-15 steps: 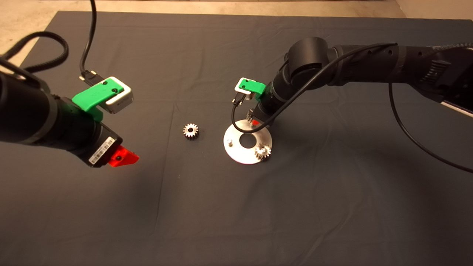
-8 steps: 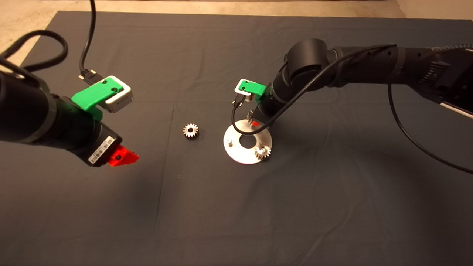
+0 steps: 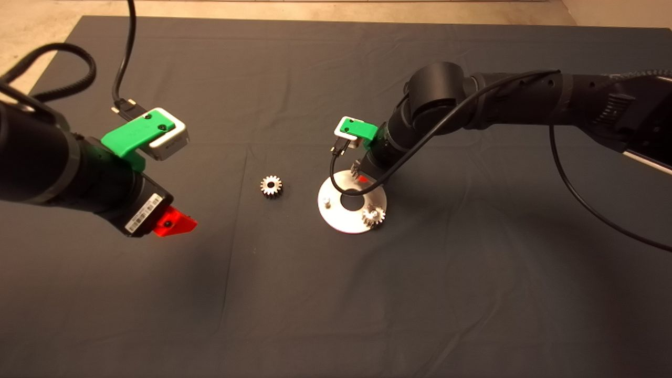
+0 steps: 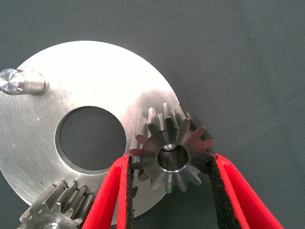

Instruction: Install three planetary gears onto the carrier pins

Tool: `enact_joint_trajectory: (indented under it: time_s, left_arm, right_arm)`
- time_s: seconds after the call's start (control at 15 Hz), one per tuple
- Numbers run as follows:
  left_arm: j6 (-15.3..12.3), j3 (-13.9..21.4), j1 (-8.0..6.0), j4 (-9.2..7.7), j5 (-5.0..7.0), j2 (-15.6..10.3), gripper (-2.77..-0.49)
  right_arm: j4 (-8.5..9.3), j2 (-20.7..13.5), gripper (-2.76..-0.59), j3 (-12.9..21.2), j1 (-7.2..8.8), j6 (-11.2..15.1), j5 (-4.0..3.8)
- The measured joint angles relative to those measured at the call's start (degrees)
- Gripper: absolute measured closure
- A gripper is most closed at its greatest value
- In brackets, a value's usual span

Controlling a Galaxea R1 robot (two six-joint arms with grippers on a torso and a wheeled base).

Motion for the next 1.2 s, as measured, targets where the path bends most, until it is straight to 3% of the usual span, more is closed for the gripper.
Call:
enact_joint_trajectory:
  time_s: [1.2]
  left_arm:
    - [0.0,0.0,-0.48,-0.02,0.0,0.0,-2.77]
  right_arm:
    - [-0.13,0.0,-0.93,0.0,0.0,0.0,-0.13]
